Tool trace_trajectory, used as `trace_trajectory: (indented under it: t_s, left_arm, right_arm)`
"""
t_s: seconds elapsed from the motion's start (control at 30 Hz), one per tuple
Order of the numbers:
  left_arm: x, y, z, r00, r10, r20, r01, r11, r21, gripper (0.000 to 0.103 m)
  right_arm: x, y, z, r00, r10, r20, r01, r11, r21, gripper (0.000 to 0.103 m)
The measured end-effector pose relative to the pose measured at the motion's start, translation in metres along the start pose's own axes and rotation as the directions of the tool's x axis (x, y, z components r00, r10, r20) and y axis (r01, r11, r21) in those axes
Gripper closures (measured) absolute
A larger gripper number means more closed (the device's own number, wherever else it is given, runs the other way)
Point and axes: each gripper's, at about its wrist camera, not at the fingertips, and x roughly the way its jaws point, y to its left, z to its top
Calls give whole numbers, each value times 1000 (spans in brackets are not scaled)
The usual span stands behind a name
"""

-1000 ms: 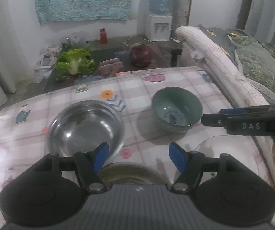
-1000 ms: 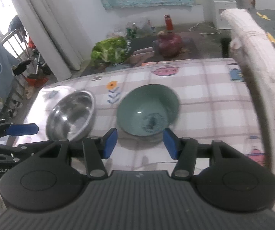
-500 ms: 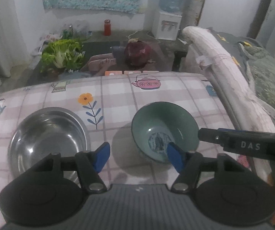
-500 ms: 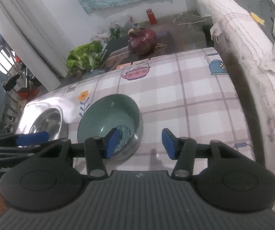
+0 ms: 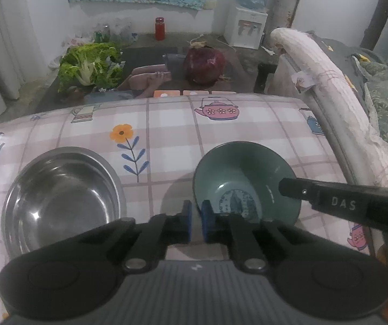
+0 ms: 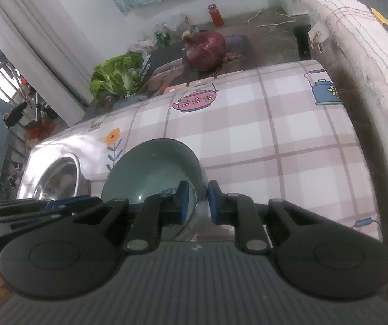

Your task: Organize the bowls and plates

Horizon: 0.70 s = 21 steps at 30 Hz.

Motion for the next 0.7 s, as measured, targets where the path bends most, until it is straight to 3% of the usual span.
trace_trajectory:
  t_s: [0.2,0.4,0.5,0.6,0.7]
  left_arm:
    - [-2,-7,-4,1000,-5,-7,5,1000,15,96]
    - [-10,-1,-12,993,-103,-53,102,995,-10,98]
    - [-14,3,-16,993,-112,-48,112,994,-10,98]
    - [-17,12,-14,992,-119,-29,118,992,-39,95]
    - [-14,20,-8,994,-103,-31,100,992,-74,85]
  right_arm:
    - [-3,-4,-3,1000,16,-18,-15,1000,15,91]
    - [-12,2,-12,999,19,-40,-19,1000,-21,90]
    - [-17,3,-18,998,30,-49,-31,999,-24,89]
    - [-19,2,-18,998,32,-52,-33,999,-13,89]
    - [-15,1,-15,998,31,-54,-31,1000,2,87]
